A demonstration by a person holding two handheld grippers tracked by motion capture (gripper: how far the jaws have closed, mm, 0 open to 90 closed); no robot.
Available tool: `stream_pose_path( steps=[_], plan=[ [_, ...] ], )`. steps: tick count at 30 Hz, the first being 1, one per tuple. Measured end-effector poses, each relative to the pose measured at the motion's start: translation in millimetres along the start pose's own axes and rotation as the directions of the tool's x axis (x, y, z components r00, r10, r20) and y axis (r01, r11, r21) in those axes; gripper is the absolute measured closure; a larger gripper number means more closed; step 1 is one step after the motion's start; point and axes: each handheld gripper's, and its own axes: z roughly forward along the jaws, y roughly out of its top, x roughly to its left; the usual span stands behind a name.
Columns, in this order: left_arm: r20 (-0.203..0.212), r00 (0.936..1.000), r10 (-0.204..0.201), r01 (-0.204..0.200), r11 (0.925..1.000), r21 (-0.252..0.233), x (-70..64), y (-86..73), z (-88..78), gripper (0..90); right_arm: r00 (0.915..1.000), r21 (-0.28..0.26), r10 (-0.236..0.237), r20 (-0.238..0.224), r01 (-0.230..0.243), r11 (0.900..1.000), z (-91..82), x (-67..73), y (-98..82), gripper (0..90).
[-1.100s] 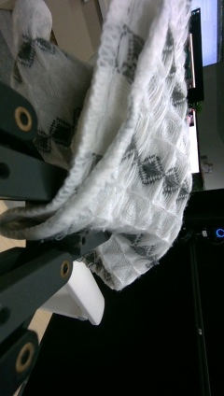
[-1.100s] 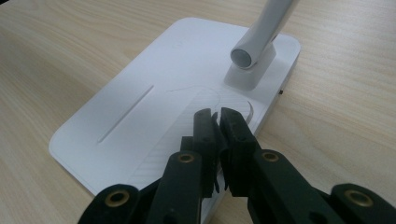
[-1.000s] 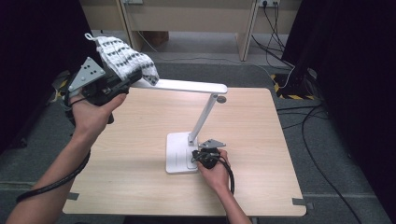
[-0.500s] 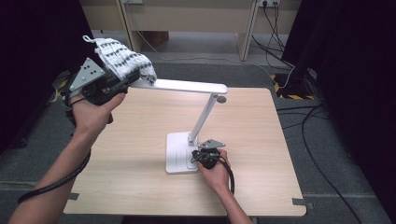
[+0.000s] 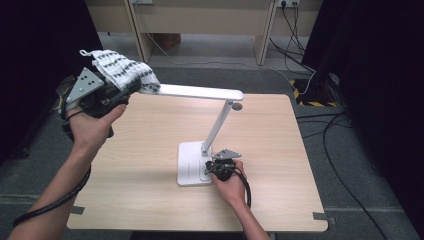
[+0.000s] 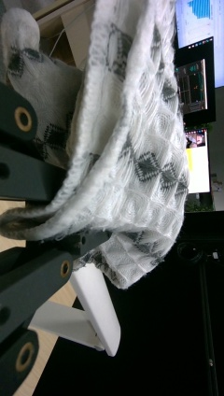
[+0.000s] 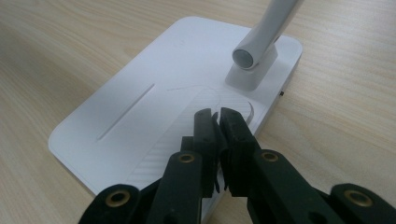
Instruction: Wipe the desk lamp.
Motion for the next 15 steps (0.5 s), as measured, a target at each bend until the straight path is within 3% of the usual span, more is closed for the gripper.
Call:
stream_pose_path(
  steps=[9, 15],
  plan=[
    [-0.016, 0.9995, 0.028, -0.027, 0.9983, 0.051, 5.5, -2.2, -12.5, 84.7, 1.0000, 0.003, 0.000, 0.004, 0.000, 1.000, -0.1, 1.0, 0.3, 85.9],
    [-0.025, 0.9997, 0.007, -0.005, 0.9961, 0.088, 6.5, 1.5, -7.7, 84.7, 1.0000, 0.003, 0.000, 0.002, 0.000, 1.000, 0.2, 1.1, 0.5, 85.9]
  ],
)
